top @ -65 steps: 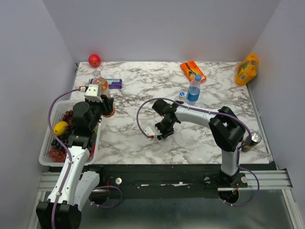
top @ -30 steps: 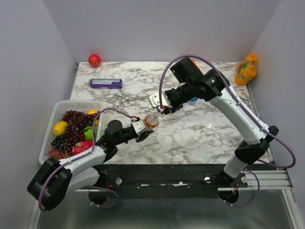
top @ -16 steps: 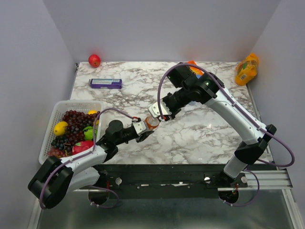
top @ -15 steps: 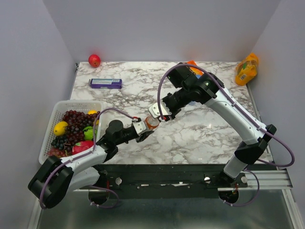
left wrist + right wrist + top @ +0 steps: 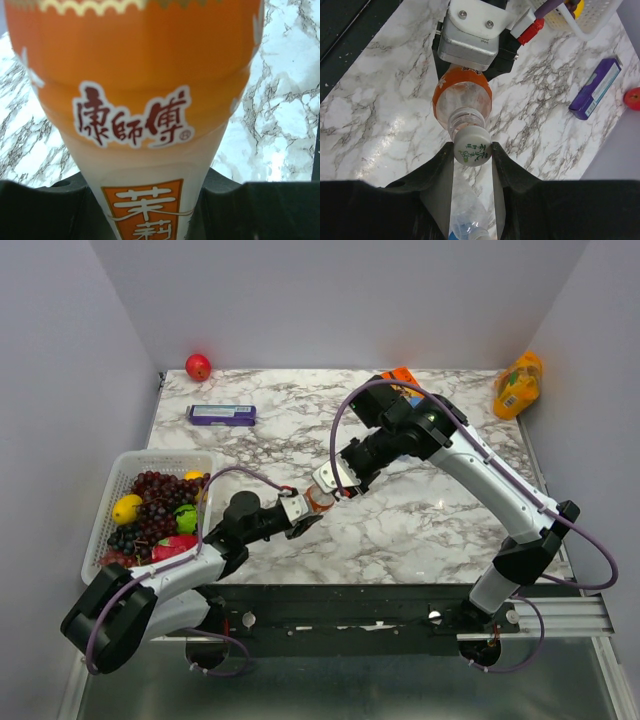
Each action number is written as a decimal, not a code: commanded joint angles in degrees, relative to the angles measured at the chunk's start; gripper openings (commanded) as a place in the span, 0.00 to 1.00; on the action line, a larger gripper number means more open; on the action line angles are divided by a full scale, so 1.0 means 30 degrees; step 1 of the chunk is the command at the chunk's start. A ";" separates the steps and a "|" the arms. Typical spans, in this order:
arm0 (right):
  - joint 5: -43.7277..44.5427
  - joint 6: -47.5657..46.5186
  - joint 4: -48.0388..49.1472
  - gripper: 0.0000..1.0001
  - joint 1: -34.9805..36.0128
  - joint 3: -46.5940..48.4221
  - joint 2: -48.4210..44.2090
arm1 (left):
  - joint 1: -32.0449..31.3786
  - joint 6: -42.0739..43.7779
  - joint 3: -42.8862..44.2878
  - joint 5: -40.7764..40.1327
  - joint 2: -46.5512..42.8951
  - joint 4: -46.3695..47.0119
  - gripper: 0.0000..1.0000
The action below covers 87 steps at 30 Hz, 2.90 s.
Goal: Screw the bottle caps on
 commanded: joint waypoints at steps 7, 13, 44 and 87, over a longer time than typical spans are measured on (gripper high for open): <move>-0.0886 -0.0134 -0.3661 0.31 0.0142 -0.1034 -0.0457 | -0.0163 0.0656 0.0375 -0.0834 -0.0129 0.0889 0.00; -0.0916 0.0071 -0.3690 0.31 0.0171 -0.0889 -0.0195 | -0.0543 0.1855 0.0521 -0.0629 -0.0041 0.0656 0.00; -0.0594 0.9645 -0.3165 0.28 -0.0210 0.2069 0.4668 | -0.1189 -0.2652 0.1224 -1.0118 -0.0451 0.5459 0.00; -0.0420 2.4447 -0.0996 0.25 -0.1528 0.5848 0.8830 | -0.1423 -0.4851 0.2631 -1.4926 -0.0187 0.0774 0.00</move>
